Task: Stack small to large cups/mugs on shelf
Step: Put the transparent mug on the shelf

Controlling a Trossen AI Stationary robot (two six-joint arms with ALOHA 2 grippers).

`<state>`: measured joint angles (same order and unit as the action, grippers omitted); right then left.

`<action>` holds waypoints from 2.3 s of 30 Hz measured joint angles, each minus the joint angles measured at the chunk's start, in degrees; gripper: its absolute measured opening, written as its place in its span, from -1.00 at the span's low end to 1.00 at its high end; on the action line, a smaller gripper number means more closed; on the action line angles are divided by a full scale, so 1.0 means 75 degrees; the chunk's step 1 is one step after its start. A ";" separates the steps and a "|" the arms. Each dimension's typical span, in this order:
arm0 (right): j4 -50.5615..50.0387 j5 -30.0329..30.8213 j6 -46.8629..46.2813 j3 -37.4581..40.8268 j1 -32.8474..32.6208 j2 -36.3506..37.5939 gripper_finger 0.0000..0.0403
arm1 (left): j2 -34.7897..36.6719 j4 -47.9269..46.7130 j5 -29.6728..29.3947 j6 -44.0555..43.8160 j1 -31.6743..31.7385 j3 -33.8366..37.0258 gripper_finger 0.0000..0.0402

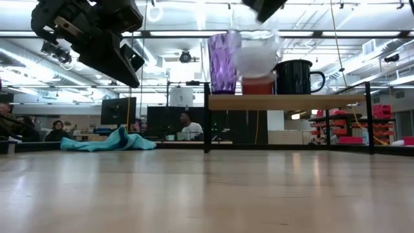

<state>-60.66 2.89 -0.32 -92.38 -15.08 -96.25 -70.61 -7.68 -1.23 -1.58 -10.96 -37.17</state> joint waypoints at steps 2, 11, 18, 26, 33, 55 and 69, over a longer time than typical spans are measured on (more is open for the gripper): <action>-0.0407 0.0256 -0.0348 0.0000 0.0104 0.0410 -0.97 | 0.0000 0.0001 0.0000 -0.0053 0.0000 0.0000 -0.92; -0.2269 0.0576 -0.1837 -0.0002 0.0769 0.1613 -0.97 | 0.0000 -0.0054 -0.0003 -0.0041 0.0000 0.0000 -0.90; -0.3884 0.0976 -0.2609 -0.0003 0.1421 0.1735 -0.97 | 0.0000 -0.0114 -0.0003 -0.0047 0.0003 0.0000 -0.94; -0.3920 0.1071 -0.2492 0.0747 0.2325 0.2361 -0.96 | 0.0000 -0.0256 -0.0003 -0.0099 0.0003 0.0000 -0.88; -0.3890 0.1085 -0.2080 0.1611 0.3291 0.3263 -0.96 | 0.0000 -0.0289 -0.0003 -0.0096 0.0003 0.0000 -0.89; -0.3255 0.1714 -0.1414 0.2478 0.4763 0.4048 -0.95 | 0.0000 -0.0277 -0.0003 -0.0102 0.0003 0.0000 -0.91; -0.2587 0.1784 -0.0616 0.2754 0.5608 0.4500 -0.88 | 0.0000 -0.0291 -0.0003 -0.0105 0.0000 0.0000 -0.87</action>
<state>-80.06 16.27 -4.94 -71.72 26.98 -62.50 -70.61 -9.87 -1.26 -2.37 -10.96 -37.17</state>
